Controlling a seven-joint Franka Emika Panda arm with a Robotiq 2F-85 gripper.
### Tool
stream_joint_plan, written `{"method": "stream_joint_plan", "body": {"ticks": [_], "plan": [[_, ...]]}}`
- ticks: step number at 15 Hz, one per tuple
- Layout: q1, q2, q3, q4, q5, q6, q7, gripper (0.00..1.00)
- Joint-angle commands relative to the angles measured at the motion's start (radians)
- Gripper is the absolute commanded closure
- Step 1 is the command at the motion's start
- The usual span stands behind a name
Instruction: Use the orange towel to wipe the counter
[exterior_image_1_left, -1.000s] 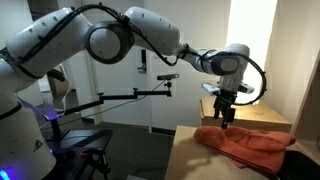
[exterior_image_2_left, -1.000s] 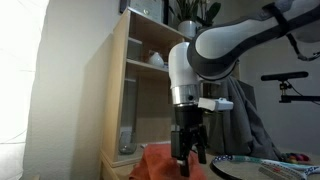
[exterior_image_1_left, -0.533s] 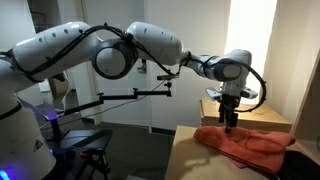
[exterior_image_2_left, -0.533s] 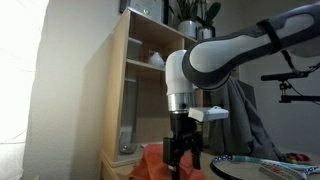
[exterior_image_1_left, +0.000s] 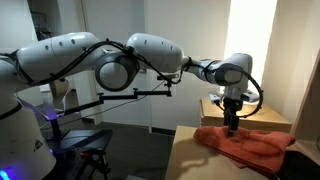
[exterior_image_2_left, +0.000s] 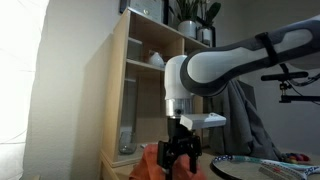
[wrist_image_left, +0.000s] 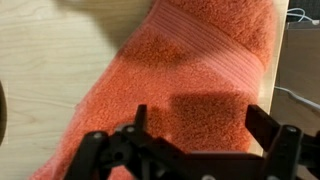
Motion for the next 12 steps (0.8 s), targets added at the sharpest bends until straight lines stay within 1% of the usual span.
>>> {"method": "stream_joint_plan", "body": {"ticks": [1, 4, 5, 6, 7, 10, 11, 12], "plan": [[0.003, 0.038, -0.012, 0.068, -0.001, -0.040, 0.062, 0.00], [0.000, 0.047, -0.013, 0.074, -0.005, -0.056, 0.078, 0.00], [-0.004, 0.046, -0.007, 0.073, -0.001, -0.077, 0.068, 0.00], [-0.016, 0.042, 0.017, 0.070, 0.017, -0.109, 0.028, 0.00], [-0.008, 0.049, 0.000, 0.077, 0.004, -0.098, 0.068, 0.00], [-0.004, 0.046, 0.000, 0.080, -0.004, -0.125, 0.047, 0.00], [-0.007, 0.027, 0.002, 0.029, -0.001, -0.077, 0.048, 0.00], [-0.007, 0.027, 0.002, 0.029, -0.001, -0.078, 0.048, 0.00]]}}
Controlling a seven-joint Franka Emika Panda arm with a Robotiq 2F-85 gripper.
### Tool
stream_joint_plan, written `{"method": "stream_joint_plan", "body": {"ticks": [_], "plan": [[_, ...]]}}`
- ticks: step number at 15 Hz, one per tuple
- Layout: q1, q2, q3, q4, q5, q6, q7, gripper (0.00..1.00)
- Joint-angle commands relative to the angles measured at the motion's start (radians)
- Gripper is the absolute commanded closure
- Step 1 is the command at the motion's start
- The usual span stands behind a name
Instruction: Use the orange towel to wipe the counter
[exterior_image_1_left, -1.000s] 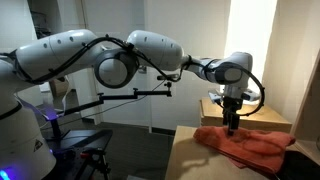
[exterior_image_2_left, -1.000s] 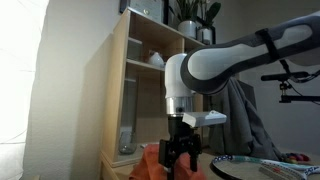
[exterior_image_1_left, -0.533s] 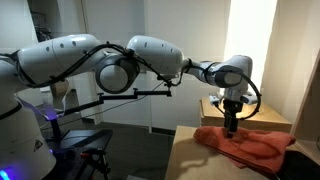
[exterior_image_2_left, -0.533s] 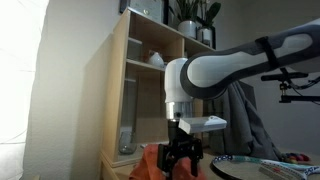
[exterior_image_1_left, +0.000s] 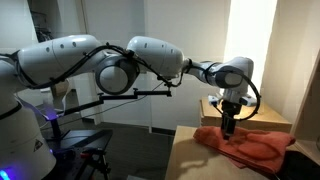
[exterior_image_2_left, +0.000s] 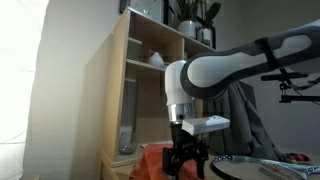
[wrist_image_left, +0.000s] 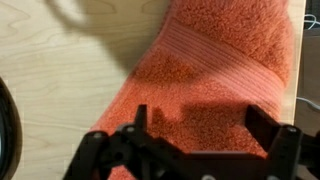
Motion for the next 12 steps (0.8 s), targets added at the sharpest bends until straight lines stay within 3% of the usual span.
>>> {"method": "stream_joint_plan", "body": {"ticks": [1, 6, 12], "plan": [[0.000, 0.000, 0.000, -0.001, 0.000, 0.000, 0.000, 0.00], [0.000, 0.001, 0.000, -0.002, 0.000, 0.000, 0.000, 0.00], [0.050, 0.027, -0.021, 0.029, -0.041, 0.004, 0.010, 0.00]]}}
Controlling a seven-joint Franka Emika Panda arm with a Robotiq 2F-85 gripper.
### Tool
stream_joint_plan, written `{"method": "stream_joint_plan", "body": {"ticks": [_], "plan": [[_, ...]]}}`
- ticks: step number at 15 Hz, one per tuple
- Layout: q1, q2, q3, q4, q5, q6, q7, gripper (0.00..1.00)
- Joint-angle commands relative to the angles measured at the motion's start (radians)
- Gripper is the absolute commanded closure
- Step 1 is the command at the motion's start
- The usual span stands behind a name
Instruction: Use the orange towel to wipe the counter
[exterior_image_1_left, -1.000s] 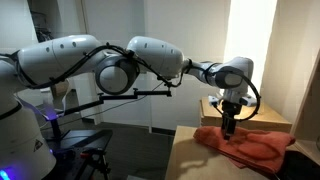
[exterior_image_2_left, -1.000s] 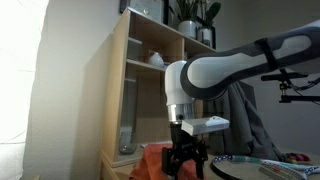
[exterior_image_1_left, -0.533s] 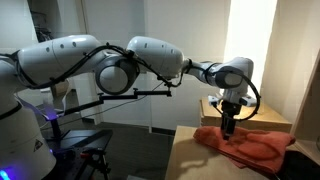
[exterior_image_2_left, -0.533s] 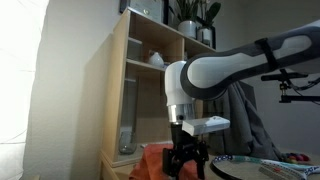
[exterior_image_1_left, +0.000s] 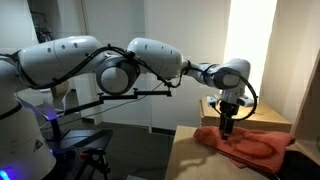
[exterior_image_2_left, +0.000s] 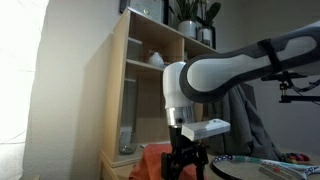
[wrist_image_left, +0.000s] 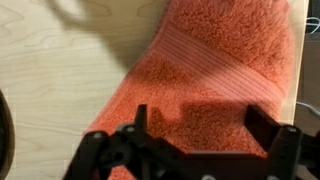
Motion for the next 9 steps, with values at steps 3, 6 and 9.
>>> {"method": "stream_joint_plan", "body": {"ticks": [3, 6, 9], "plan": [[0.057, 0.020, -0.024, 0.039, -0.055, -0.005, 0.015, 0.00], [0.062, 0.029, -0.018, 0.052, -0.063, 0.005, 0.017, 0.00], [0.045, 0.041, -0.016, 0.069, -0.054, 0.032, 0.030, 0.00]]}}
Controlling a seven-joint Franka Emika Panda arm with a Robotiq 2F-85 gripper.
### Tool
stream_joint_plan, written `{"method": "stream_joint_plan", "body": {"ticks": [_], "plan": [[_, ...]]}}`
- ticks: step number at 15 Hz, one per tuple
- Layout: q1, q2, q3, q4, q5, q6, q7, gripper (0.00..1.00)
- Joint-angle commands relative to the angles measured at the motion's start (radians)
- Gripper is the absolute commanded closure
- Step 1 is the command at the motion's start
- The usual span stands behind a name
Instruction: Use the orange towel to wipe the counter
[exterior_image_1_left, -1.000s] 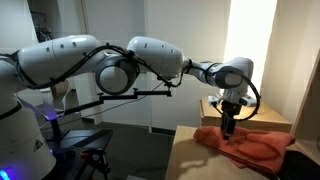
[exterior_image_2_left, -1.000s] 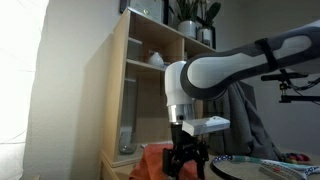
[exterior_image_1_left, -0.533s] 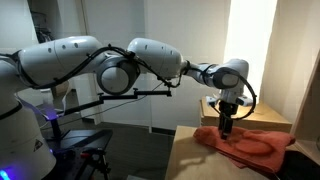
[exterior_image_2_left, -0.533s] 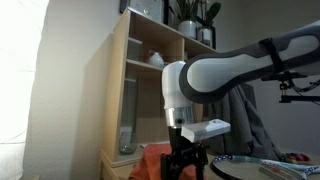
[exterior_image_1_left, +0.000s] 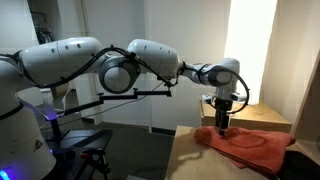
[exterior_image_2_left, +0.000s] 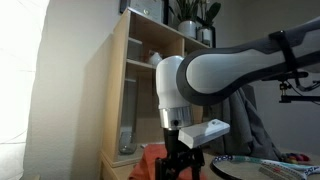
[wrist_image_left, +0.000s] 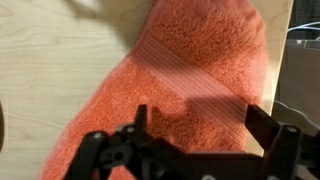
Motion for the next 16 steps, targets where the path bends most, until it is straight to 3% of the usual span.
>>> {"method": "stream_joint_plan", "body": {"ticks": [1, 10, 16], "plan": [[-0.018, 0.036, -0.013, 0.058, 0.001, 0.033, 0.031, 0.00], [-0.046, 0.060, -0.023, 0.072, -0.008, 0.182, 0.057, 0.00], [-0.044, 0.065, -0.031, 0.066, -0.009, 0.183, 0.045, 0.00]]}}
